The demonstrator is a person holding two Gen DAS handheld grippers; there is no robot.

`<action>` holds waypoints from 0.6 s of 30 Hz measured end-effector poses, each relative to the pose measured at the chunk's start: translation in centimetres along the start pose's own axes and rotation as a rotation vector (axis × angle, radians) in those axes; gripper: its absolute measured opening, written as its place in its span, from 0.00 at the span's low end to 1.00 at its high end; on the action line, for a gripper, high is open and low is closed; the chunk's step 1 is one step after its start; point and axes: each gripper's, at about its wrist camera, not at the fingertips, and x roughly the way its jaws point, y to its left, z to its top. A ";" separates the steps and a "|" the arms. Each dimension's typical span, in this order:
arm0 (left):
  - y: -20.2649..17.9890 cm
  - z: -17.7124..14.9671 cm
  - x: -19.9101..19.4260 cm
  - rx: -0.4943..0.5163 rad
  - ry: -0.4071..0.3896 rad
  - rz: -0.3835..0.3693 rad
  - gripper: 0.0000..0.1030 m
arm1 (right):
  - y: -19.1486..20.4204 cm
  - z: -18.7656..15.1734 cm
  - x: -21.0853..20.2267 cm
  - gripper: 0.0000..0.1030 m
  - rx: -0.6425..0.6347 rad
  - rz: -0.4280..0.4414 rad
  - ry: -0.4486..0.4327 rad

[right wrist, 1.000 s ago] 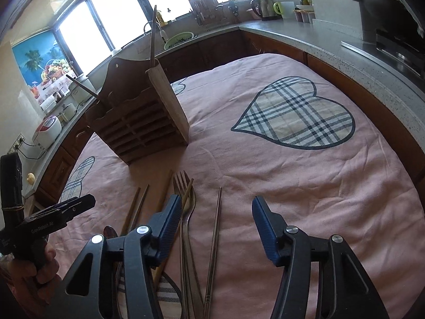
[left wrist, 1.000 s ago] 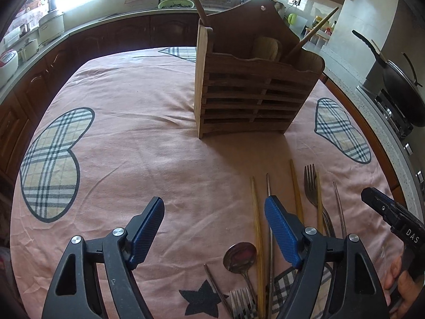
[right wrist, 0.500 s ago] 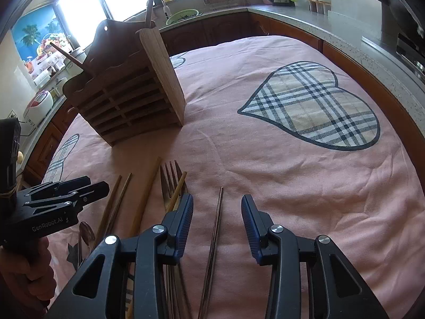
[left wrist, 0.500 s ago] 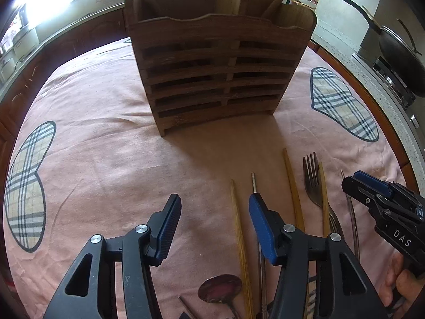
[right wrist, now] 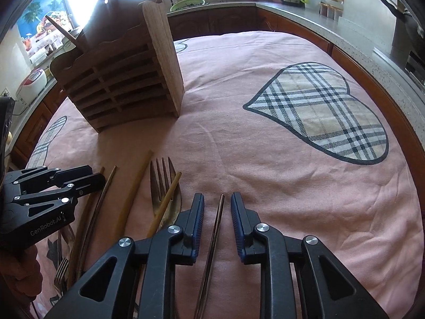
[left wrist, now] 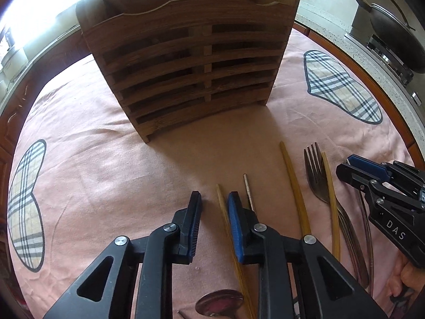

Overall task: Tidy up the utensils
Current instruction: 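Close the left tool on another chopstick while the right tool grasps a thin chopstick, then lift the left tool's chopstick toward the holder while the right tool carries its chopstick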

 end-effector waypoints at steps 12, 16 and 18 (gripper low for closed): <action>0.4 -0.1 -0.4 -0.059 -0.021 -0.070 0.04 | -0.2 0.1 -0.2 0.03 0.032 0.032 -0.013; 1.2 -0.6 -2.6 -0.088 -0.064 -0.110 0.04 | -0.3 0.3 -2.3 0.03 0.057 0.083 -0.059; 1.4 -1.1 -4.2 -0.099 -0.091 -0.139 0.04 | -0.2 0.4 -3.6 0.03 0.063 0.110 -0.079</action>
